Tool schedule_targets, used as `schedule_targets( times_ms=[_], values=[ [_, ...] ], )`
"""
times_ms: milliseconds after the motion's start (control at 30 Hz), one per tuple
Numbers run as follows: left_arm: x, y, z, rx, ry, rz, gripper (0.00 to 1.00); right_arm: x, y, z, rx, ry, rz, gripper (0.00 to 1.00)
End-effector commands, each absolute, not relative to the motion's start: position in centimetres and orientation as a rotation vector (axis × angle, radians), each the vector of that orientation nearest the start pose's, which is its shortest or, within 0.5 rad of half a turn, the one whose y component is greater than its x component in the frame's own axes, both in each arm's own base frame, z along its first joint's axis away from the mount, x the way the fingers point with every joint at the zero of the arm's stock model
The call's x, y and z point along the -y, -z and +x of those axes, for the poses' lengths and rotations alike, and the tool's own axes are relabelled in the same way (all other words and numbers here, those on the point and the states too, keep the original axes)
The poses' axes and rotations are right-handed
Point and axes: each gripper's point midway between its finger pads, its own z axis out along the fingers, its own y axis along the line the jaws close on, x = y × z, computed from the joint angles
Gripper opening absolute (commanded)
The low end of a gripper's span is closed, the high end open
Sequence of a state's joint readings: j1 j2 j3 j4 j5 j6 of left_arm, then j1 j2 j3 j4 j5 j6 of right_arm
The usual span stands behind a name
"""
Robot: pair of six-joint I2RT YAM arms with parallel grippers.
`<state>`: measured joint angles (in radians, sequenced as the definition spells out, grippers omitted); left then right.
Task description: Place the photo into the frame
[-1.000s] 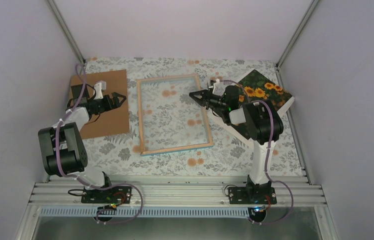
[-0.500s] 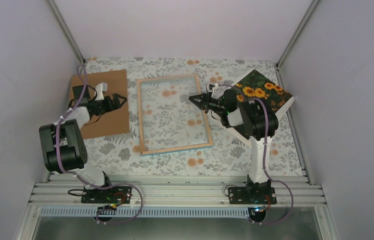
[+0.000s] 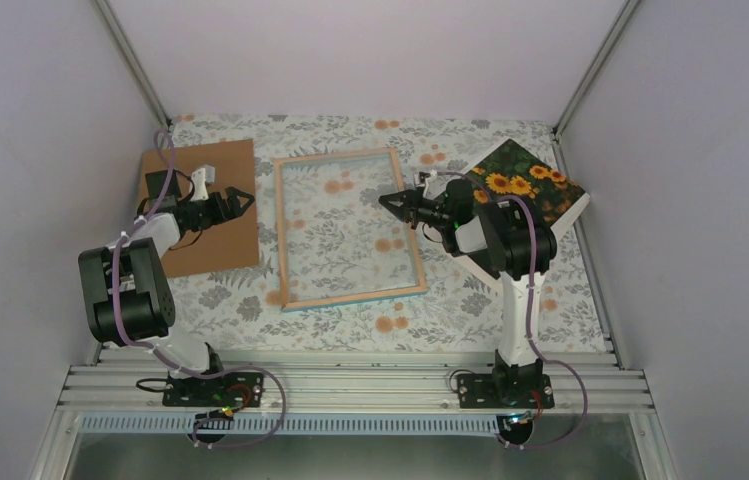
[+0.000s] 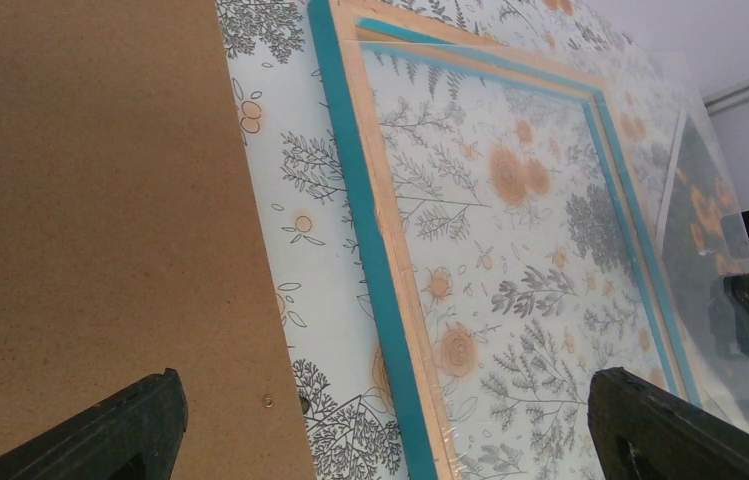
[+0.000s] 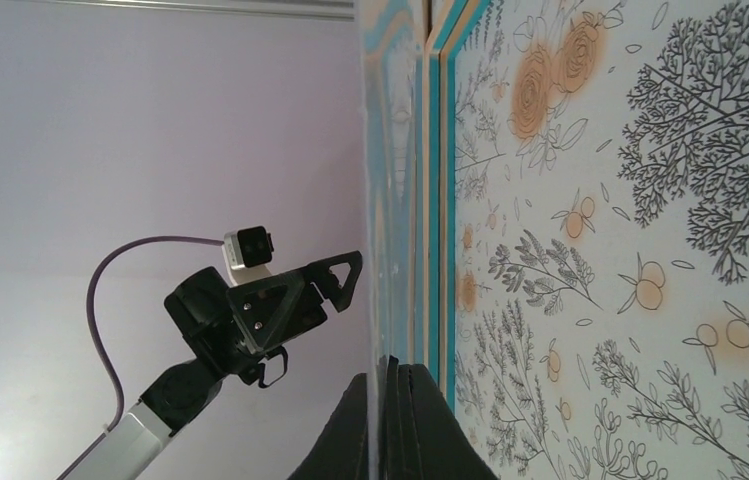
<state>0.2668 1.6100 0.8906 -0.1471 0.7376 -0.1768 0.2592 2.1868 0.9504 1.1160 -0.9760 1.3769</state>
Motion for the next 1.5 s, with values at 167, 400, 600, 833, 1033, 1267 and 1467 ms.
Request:
schedule_targets(
  times_ms=[167,400,600,833,1033,1267,1467],
  values=[
    [0.9,-11.2,40.8,-2.275,0.856,-0.179,1.0,-25.3,-10.0,44.1,-2.036,-1.872,0.234,0.04],
    [0.9,-11.2,40.8,-2.275,0.857,-0.18,1.0,-25.3,-9.4,44.5,-2.043,-1.866,0.255,0.04],
    [0.9,-11.1,40.8,-2.278,0.858,-0.182,1.0,-25.3,-8.4,44.7,-2.07,-1.825,0.237,0.04],
    [0.8,-11.0,40.9,-2.279,0.858,-0.185,1.0,-25.0,-7.6,44.6,-2.107,-1.784,0.254,0.04],
    [0.9,-11.0,40.8,-2.279,0.86,-0.185,1.0,-24.5,-7.2,44.7,-2.118,-1.752,0.264,0.04],
    [0.9,-10.9,40.8,-2.281,0.867,-0.188,1.0,-24.3,-6.8,44.6,-2.135,-1.738,0.276,0.04],
    [0.9,-10.9,40.8,-2.279,0.868,-0.187,1.0,-25.2,-7.0,44.4,-2.14,-1.763,0.216,0.04]
  ],
)
